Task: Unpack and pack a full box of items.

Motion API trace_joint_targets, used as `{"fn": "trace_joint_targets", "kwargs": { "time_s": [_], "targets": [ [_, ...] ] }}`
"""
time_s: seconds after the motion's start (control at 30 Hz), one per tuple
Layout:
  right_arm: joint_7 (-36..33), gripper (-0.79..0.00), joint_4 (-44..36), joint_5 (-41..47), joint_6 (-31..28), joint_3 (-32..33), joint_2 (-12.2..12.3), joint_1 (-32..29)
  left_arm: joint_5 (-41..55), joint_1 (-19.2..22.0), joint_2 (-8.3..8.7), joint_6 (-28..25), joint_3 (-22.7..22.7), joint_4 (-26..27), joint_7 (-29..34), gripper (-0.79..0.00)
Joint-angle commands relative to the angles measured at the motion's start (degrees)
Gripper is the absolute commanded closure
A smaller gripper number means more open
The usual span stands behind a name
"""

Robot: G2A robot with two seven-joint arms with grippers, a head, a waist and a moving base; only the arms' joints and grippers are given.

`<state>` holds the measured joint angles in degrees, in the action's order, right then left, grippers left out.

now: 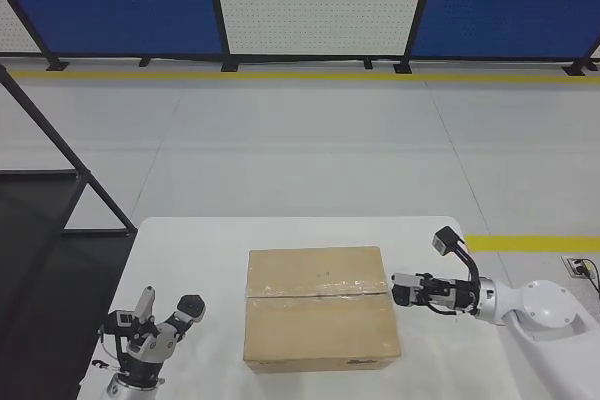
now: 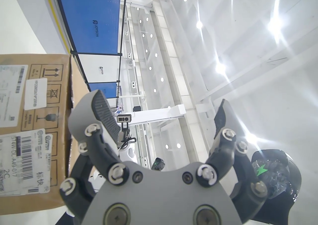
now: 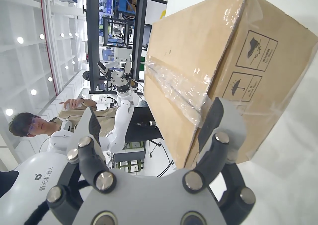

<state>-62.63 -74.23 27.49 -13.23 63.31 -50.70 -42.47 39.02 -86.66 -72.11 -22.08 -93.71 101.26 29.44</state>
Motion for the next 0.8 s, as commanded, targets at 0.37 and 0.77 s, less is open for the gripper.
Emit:
{"fn": "trace_joint_targets", "kwargs": {
  "time_s": [0.37,0.77],
  "targets": [
    [10.21,-0.785,-3.54,-3.44,-1.26,3.47,-0.08,-0.85,0.25,-0.53,-0.09,-0.47,-0.03,-0.41,-0.08,-0.785],
    [11.39,-0.785,-12.59,-8.01,6.61,5.35,0.32,1.74,-2.91,-1.32,0.05,1.0,0.57,0.33,1.32,-0.785]
  ]
}}
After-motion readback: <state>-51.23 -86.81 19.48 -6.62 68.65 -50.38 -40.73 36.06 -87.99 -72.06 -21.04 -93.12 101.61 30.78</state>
